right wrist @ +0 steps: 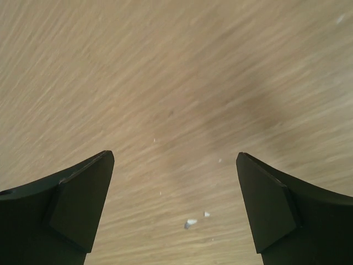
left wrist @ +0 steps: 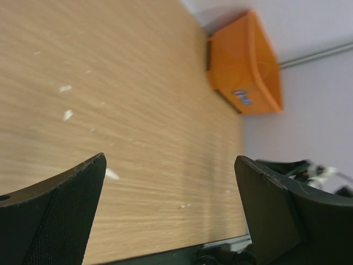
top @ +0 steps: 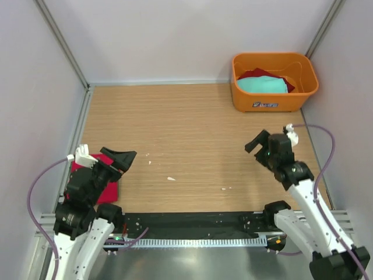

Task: Fold and stack the t-shirts
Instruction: Grab the tshirt from the pile

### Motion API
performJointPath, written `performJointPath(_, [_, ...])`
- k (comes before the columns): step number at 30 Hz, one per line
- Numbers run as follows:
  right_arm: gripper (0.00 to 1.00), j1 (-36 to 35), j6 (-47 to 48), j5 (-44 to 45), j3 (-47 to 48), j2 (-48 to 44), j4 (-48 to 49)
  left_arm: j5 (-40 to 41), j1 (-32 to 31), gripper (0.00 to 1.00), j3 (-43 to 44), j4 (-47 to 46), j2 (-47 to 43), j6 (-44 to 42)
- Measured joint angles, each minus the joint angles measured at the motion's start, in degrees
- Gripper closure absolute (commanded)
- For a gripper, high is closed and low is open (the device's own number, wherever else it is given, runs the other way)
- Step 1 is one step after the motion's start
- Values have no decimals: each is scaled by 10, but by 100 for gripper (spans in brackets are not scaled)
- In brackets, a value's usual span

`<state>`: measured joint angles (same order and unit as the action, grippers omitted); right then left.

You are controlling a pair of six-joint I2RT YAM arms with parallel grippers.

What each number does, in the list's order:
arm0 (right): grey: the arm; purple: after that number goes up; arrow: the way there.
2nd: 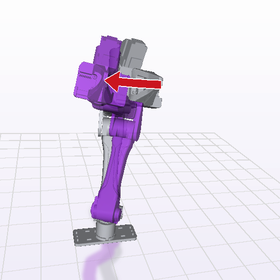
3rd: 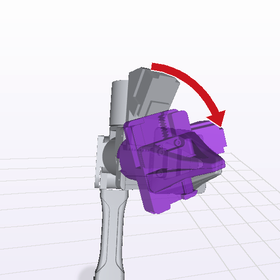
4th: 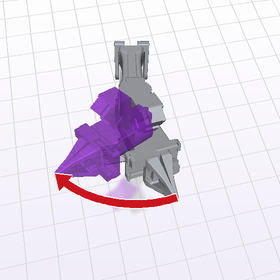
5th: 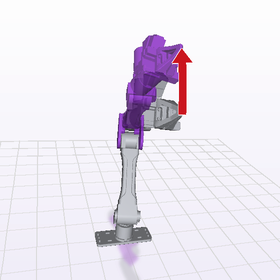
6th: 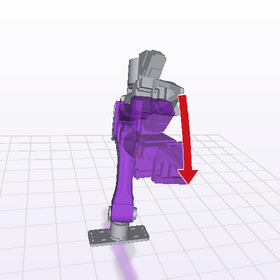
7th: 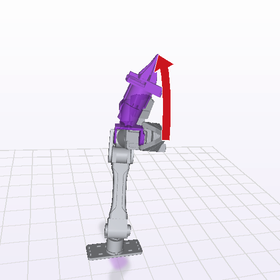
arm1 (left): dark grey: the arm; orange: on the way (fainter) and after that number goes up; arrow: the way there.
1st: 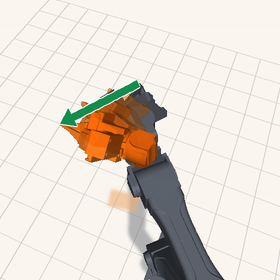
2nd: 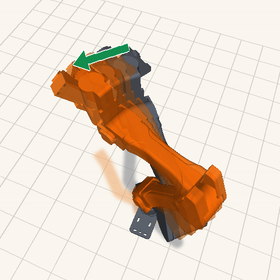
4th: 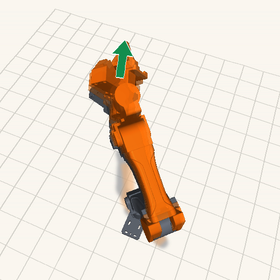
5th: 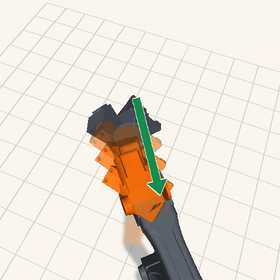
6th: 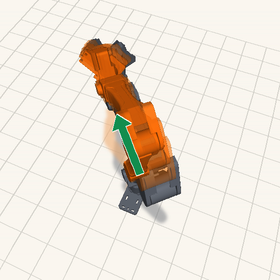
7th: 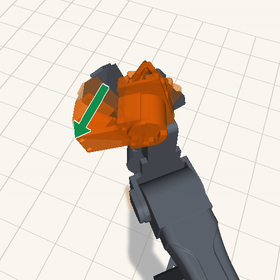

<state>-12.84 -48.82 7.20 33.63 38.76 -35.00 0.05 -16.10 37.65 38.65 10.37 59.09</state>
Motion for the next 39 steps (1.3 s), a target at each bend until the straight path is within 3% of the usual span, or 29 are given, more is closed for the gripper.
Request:
performJointPath(6, [1,3,92,153,260,208,-34,16,0,0,125,103,142,-68])
performJointPath(8, [12,10,142,185,343,271,-18,12,0,0,164,119,180,-89])
performJointPath(16, [37,151,233,196,650,564,57,-87,0,5,196,123,284,-177])
performJointPath(18, [50,177,242,194,716,643,75,-112,0,8,196,118,298,-196])
performJointPath(24, [55,196,247,178,916,879,60,-134,-7,11,211,115,323,-247])
performJointPath(26, [58,196,247,171,950,931,60,-131,-15,11,227,116,333,-265])
performJointPath(29, [69,197,248,161,965,983,59,-123,-25,11,250,122,349,-289])
performJointPath(33, [73,198,246,152,974,1017,61,-107,-34,11,258,132,357,-313])
performJointPath(39, [99,201,252,139,1007,1038,81,-87,-42,9,259,143,365,-331])
